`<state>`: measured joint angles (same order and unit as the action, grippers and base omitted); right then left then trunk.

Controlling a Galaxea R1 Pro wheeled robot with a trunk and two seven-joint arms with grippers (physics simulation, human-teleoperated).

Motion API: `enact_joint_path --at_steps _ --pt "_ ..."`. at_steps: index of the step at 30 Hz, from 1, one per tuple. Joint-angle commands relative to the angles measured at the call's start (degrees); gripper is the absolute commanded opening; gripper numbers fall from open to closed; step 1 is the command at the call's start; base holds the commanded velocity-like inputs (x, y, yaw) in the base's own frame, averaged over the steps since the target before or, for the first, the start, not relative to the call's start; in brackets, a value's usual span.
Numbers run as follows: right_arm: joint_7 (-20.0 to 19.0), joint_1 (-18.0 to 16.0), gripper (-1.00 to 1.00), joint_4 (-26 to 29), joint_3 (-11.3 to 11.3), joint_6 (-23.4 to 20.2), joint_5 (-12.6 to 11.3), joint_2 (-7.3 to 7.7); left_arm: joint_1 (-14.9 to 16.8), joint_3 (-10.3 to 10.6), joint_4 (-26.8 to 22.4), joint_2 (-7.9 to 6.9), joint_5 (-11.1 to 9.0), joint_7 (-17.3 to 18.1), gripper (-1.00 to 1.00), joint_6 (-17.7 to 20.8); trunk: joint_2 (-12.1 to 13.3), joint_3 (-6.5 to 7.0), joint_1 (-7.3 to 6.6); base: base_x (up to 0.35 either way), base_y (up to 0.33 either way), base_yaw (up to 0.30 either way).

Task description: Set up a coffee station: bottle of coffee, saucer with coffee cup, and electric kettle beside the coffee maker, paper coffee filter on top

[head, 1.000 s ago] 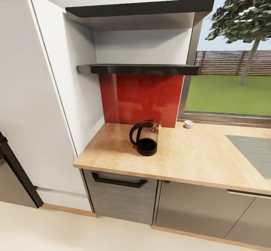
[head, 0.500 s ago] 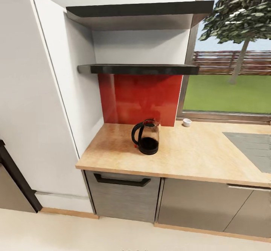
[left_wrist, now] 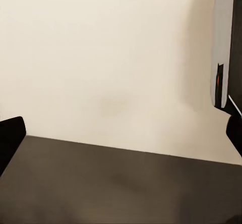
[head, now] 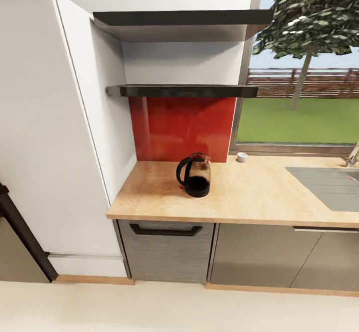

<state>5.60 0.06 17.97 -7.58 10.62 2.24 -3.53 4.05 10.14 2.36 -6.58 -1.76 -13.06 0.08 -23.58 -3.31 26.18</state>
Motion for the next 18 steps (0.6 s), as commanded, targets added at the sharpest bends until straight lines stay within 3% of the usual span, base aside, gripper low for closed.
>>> enact_joint_path --at_steps 1,3,4,7,9,12,18 --pt "0.0 0.0 1.00 2.4 -0.3 0.1 0.2 -0.11 0.1 0.5 0.1 -0.09 -0.2 -0.1 1.00 0.0 -0.1 -0.12 0.03 -0.012 0.012 -0.001" --pt "0.0 -0.1 1.00 9.6 0.4 0.2 0.3 -2.76 0.1 0.5 0.2 -0.78 -0.2 -0.1 1.00 0.0 -0.1 -0.12 0.03 -0.004 0.004 0.000" --pt "0.0 -0.1 1.00 15.4 2.7 0.2 0.4 -4.96 0.1 0.5 0.2 -1.27 -0.2 -0.1 1.00 0.0 -0.1 -0.12 0.03 0.000 0.000 0.000" --pt "0.1 -0.3 1.00 24.9 9.1 0.2 0.4 -6.47 0.0 0.5 0.2 -1.51 -0.3 -0.1 1.00 0.1 -0.1 -0.12 0.03 0.000 0.000 0.000" --pt "0.2 -0.4 1.00 30.0 12.7 0.2 0.4 -6.47 0.0 0.5 0.3 -1.61 -0.3 -0.1 1.00 0.2 -0.1 -0.12 0.03 0.000 0.000 0.000" --pt "0.4 -0.9 1.00 35.9 15.9 0.1 0.4 -6.47 0.0 0.6 0.3 -1.62 -0.3 -0.1 1.00 0.3 -0.1 -0.12 0.03 0.000 0.000 0.000" --pt "0.5 -3.9 1.00 44.5 18.8 -0.4 0.4 -6.47 -0.1 0.7 0.3 -1.78 -0.3 0.0 1.00 0.6 -0.1 -0.12 0.03 0.000 0.000 0.000"
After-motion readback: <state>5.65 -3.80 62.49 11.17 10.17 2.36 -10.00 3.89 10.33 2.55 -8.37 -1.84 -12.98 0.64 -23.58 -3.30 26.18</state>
